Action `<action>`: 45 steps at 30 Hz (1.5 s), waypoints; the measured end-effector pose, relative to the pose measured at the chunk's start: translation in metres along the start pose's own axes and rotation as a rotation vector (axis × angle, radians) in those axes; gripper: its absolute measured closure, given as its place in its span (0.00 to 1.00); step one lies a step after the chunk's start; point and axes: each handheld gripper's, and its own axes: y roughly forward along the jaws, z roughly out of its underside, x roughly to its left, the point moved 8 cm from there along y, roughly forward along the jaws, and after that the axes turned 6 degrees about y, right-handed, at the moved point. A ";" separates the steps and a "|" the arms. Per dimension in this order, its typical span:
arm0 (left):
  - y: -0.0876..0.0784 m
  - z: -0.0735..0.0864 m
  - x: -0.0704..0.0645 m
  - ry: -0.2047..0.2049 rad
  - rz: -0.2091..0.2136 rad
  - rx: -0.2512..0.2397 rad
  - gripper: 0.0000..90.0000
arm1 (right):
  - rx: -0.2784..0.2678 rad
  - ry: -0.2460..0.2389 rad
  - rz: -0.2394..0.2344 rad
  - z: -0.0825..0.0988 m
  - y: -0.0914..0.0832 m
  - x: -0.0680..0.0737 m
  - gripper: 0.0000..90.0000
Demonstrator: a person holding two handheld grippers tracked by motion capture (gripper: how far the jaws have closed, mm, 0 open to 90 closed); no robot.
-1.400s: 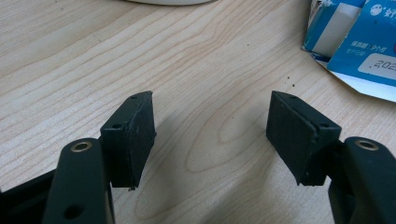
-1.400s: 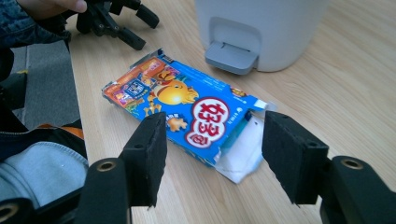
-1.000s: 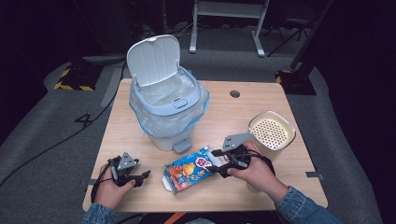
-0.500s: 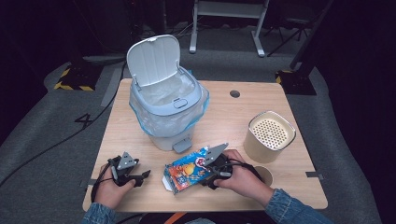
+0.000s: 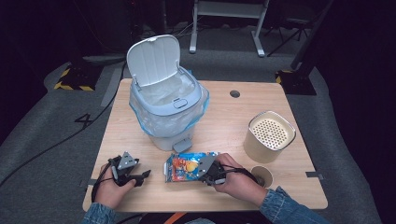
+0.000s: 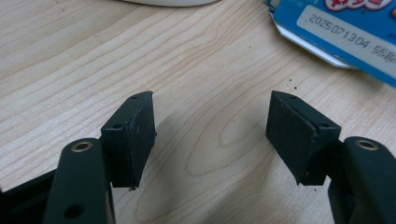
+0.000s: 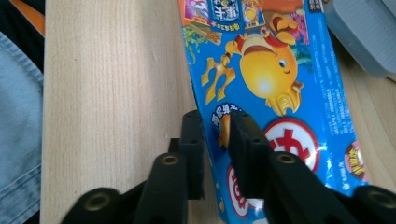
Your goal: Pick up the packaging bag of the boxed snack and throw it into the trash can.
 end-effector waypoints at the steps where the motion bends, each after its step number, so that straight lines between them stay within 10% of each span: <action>1: 0.000 0.000 0.000 0.000 0.000 0.000 0.37 | 0.000 0.000 0.000 0.000 0.000 0.000 0.87; 13: 0.000 0.000 0.000 0.000 0.000 0.000 0.37 | -0.088 -0.040 0.004 -0.009 -0.036 0.001 1.00; 31: 0.000 0.000 0.000 -0.001 0.001 0.001 0.37 | -0.317 0.103 -0.099 -0.002 -0.096 -0.006 1.00; 45: 0.000 0.000 0.000 -0.003 0.002 0.001 0.37 | -0.601 0.221 -0.205 -0.006 -0.150 -0.018 1.00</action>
